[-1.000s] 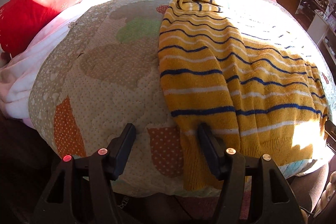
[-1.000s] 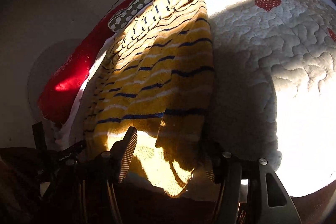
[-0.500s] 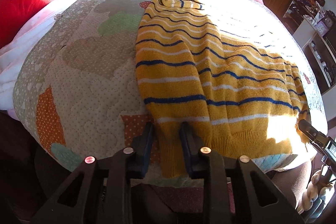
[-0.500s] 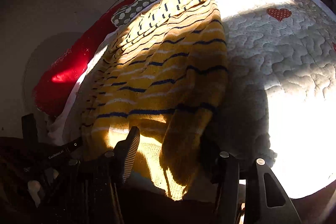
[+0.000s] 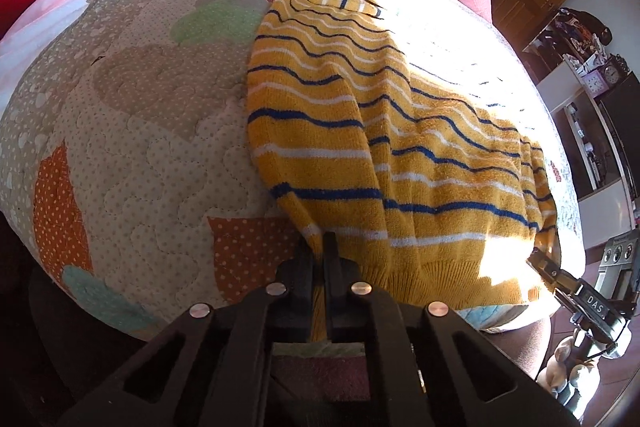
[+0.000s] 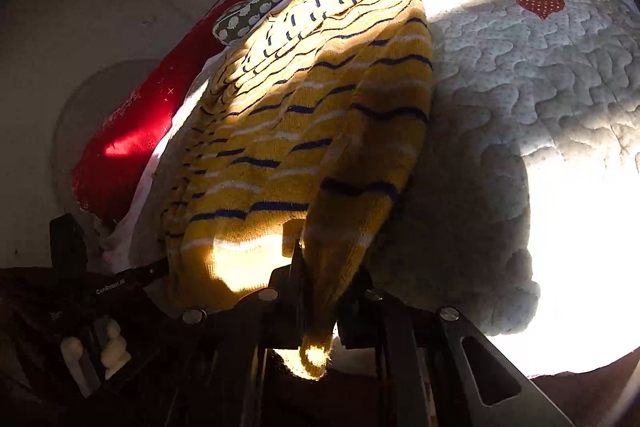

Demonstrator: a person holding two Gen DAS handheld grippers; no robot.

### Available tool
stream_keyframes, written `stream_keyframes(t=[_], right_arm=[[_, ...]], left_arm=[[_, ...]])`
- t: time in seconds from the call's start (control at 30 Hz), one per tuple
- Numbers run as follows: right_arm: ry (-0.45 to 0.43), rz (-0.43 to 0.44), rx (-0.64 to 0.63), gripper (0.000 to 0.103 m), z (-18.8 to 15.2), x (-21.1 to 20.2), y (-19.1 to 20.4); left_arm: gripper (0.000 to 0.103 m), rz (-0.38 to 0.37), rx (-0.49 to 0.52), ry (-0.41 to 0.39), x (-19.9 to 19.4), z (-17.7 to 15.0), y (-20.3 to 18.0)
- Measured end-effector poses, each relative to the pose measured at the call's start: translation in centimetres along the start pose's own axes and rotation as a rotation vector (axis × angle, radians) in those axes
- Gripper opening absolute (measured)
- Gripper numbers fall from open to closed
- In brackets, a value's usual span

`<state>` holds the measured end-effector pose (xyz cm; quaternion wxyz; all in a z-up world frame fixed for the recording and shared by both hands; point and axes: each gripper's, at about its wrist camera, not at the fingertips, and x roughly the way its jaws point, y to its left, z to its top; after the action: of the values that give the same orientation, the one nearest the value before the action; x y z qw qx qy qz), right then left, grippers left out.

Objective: Fold small clothes

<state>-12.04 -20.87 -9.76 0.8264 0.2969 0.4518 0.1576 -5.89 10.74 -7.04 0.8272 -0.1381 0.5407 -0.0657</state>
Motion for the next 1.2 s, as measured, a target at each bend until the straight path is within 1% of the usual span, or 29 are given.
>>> stream_keyframes(t=[0.17, 0.3, 0.43, 0.57, 0.6, 0.7, 0.87, 1.03, 1.2], right_arm=[[-0.035, 0.1, 0.014, 0.011, 0.8, -2.1, 0.5], [-0.048, 0.178, 0.01, 0.011, 2.5, -3.3, 1.9], [-0.058, 0.235, -0.021, 0.01, 5.2, -3.7, 3.9], [-0.081, 0.265, -0.045, 0.01, 8.7, -3.4, 5.6], [-0.089, 0.265, -0.053, 0.01, 9.6, -3.3, 6.0], [-0.106, 0.263, -0.069, 0.01, 12.6, -2.7, 7.1], [-0.128, 0.23, -0.066, 0.01, 18.5, -0.7, 8.0], [-0.136, 0.172, -0.032, 0.009, 24.2, 2.1, 7.2], [-0.125, 0.111, 0.055, 0.009, 29.9, 6.5, 4.7]], left_arm=[[0.004, -0.09, -0.094, -0.015, -2.0, 1.0, 2.0], [0.004, -0.158, -0.129, -0.046, -4.0, 2.7, 2.5], [0.004, -0.196, -0.127, -0.103, -5.9, 5.9, 2.2], [0.004, -0.232, -0.144, -0.121, -6.2, 9.7, 2.0], [0.004, -0.23, -0.143, -0.133, -6.2, 10.8, 1.7], [0.004, -0.191, -0.125, -0.166, -5.6, 13.9, 0.6], [0.004, -0.133, -0.166, -0.152, -3.2, 19.6, -0.1], [0.004, -0.07, -0.136, -0.159, -0.6, 25.4, -1.6], [0.004, -0.016, -0.113, -0.145, 3.2, 31.5, -3.5]])
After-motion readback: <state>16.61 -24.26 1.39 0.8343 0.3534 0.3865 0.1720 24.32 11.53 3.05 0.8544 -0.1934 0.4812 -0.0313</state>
